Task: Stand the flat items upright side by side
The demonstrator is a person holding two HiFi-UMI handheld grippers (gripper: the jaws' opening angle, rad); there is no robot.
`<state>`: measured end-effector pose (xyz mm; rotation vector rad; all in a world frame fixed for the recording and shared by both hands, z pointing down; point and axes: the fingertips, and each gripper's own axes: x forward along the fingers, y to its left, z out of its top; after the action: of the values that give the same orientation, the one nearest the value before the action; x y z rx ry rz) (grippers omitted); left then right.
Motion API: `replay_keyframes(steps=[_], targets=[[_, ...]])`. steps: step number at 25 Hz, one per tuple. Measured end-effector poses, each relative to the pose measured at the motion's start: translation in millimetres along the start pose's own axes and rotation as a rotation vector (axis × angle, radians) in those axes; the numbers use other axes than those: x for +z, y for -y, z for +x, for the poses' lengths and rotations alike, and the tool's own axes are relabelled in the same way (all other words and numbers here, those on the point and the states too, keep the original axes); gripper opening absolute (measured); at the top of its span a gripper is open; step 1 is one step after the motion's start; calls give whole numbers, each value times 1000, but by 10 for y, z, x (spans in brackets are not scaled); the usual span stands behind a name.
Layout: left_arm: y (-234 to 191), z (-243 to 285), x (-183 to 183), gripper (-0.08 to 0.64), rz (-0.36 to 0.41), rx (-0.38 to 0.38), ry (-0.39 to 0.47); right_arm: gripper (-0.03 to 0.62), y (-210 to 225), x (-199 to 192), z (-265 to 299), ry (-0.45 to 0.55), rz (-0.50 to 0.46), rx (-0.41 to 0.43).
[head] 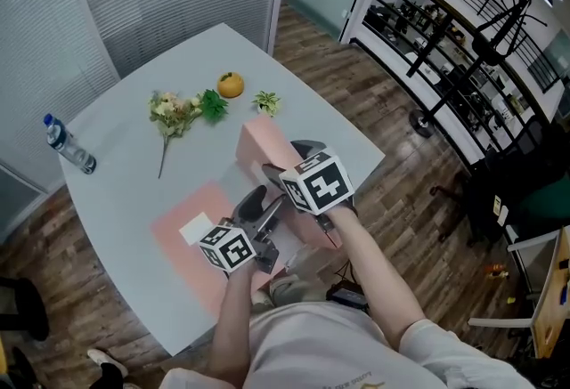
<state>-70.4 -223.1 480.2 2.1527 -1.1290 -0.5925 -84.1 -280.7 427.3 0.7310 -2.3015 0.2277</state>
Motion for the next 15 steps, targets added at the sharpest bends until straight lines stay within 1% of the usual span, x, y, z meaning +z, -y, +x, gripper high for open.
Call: replay_keyframes(steps=[4,8,15], targets=[[22,-10,-1,331,-1,-3,-3,318,-5,112,-48,64,3,-15],[36,-11,-19,331,6,2,-9,318,-5,150,-93,105,4,-21],[125,9,-51,331,2,-13,-17,318,27,225,-235,193,11,-45]])
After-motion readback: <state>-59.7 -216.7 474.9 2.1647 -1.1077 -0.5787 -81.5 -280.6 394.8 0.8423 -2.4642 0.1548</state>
